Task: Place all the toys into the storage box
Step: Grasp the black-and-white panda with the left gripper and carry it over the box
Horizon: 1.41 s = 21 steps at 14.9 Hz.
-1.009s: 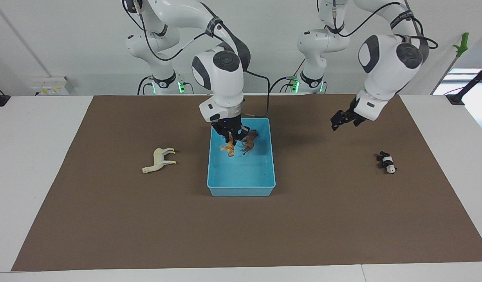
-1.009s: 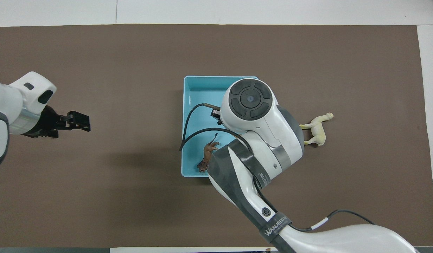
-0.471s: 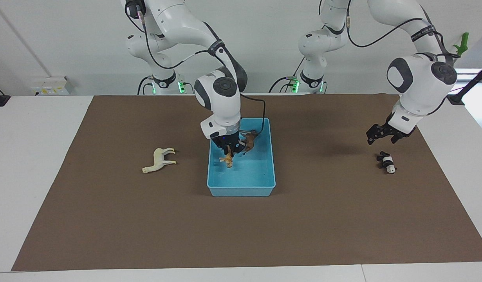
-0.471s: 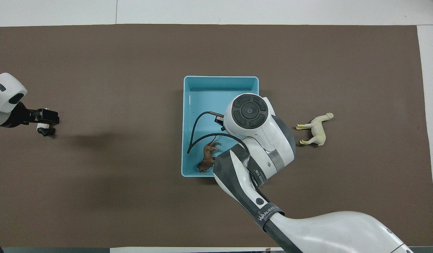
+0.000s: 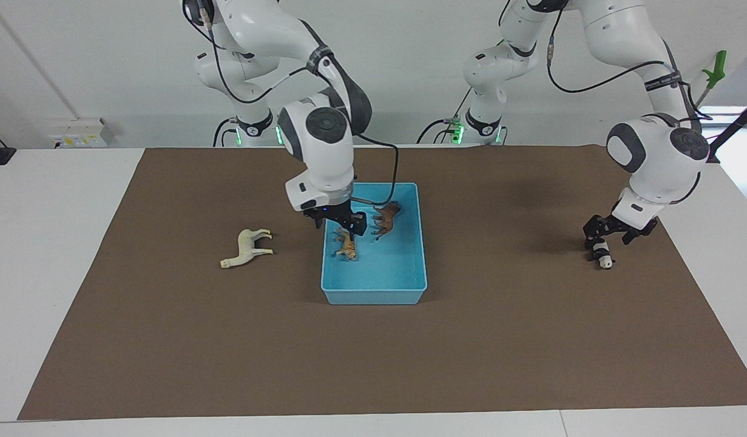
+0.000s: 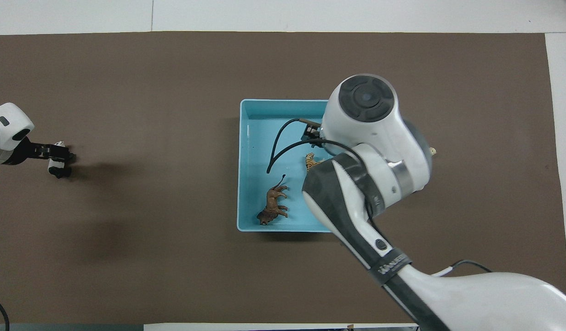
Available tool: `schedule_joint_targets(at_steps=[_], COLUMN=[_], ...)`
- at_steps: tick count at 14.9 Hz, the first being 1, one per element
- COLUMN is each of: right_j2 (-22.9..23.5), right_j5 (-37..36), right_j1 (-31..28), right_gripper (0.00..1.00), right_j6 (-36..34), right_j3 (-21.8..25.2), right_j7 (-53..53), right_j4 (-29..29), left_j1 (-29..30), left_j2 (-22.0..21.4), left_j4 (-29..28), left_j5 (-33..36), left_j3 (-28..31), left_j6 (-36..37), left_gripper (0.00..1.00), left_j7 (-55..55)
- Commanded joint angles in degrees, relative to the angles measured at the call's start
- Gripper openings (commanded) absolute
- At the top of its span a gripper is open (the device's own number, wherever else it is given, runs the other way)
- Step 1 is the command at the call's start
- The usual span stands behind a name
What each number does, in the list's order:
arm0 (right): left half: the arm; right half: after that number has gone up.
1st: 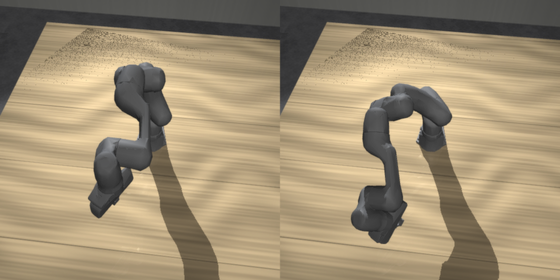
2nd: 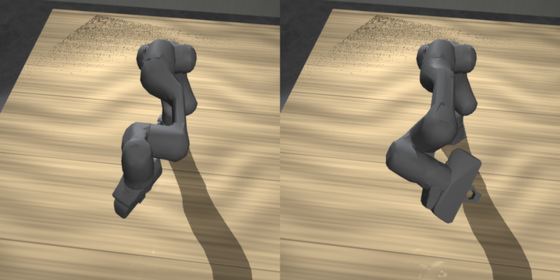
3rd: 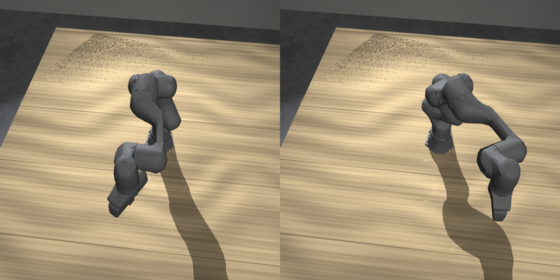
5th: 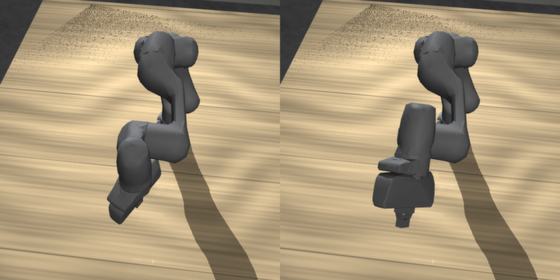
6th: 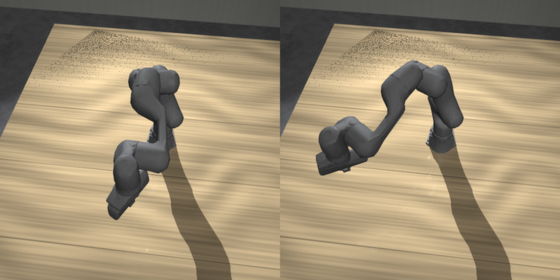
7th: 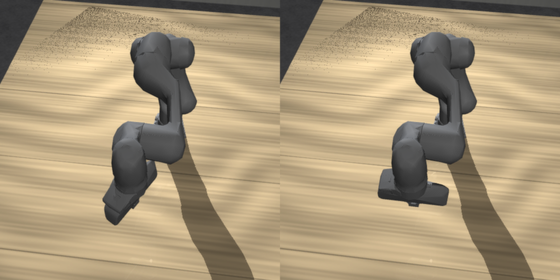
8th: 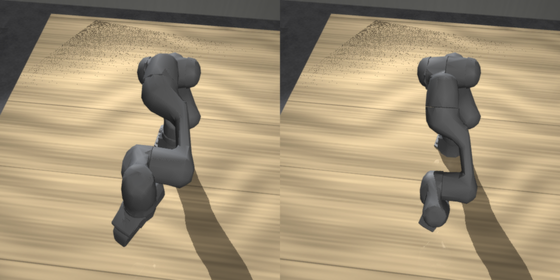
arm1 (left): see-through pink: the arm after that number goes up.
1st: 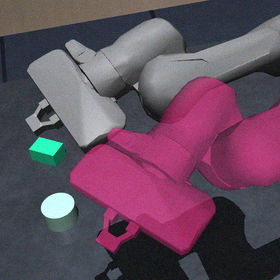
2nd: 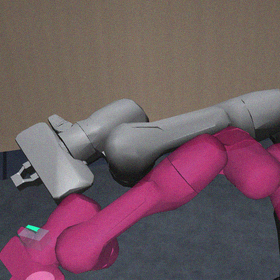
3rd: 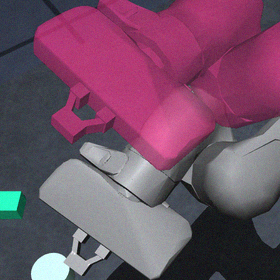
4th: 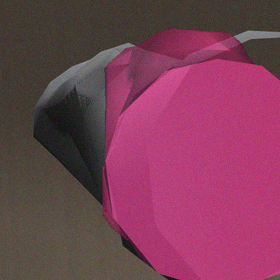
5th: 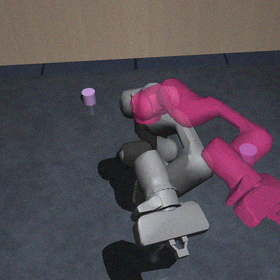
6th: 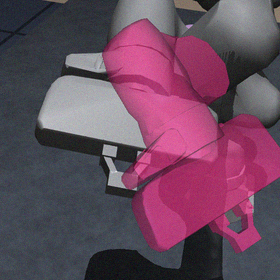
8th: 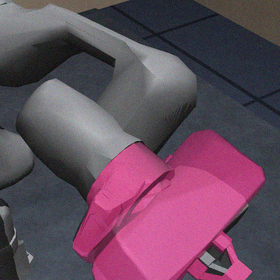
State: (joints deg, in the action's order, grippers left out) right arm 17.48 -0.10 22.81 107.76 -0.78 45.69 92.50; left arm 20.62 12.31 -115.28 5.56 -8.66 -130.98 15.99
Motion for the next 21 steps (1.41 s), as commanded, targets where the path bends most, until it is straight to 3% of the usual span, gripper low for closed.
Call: schedule_joint_targets(at_steps=[1,4,7,9,11,13,14,17,18,21], right_j2=[-0.7,-2.2,-5.7,-9.5,-13.7,-15.4,-16.1,-17.0,-17.0,-16.0], right_j5=[2.5,2.4,2.2,2.1,1.9,1.9,1.9,1.9,1.9,1.9], right_j1=[-9.2,-14.8,-16.5,-16.8,-17.0,-19.5,-20.3,-20.4,-20.4,-19.9], right_gripper=[1.0,1.0,1.0,1.0,1.0,1.0,1.0,1.0,1.0,1.0], right_j6=[-7.8,-9.8,-7.0,-0.1,11.1,16.4,18.3,23.7,24.3,26.9], right_j3=[-0.3,-0.3,-0.1,-0.1,-0.1,-0.1,-0.1,-0.1,-0.1,-0.2], right_j7=[-16.2,-28.4,-32.9,-35.5,-36.9,-42.4,-43.8,-43.8,-43.5,-41.7], right_j4=[-6.7,-4.9,3.4,13.6,25.4,31.0,33.2,38.4,38.9,38.8], left_j1=[1.1,1.6,1.7,1.7,1.7,1.7,1.7,1.5,0.8,-3.8], left_j2=[2.8,4.5,5.1,5.1,5.0,4.9,4.9,4.9,5.0,4.4], left_j4=[-0.3,-0.6,-1.7,-2.1,-2.7,-3.2,-3.3,-2.1,-0.2,6.7], left_j5=[1.3,1.3,1.3,1.3,1.3,1.3,1.3,1.2,1.2,1.2], left_j3=[-0.6,-0.6,-0.6,-0.6,-0.6,-0.5,-0.5,-0.5,-0.5,-0.7], left_j6=[-3.4,-5.5,-7.6,-7.6,-7.6,-7.6,-7.5,-6.0,-3.6,7.7], left_gripper=[1.0,1.0,1.0,0.97,0.81,0.74,0.66,0.22,0.16,0.15], left_j7=[1.9,1.6,1.5,1.3,1.3,1.3,1.2,0.4,-1.4,-10.2])
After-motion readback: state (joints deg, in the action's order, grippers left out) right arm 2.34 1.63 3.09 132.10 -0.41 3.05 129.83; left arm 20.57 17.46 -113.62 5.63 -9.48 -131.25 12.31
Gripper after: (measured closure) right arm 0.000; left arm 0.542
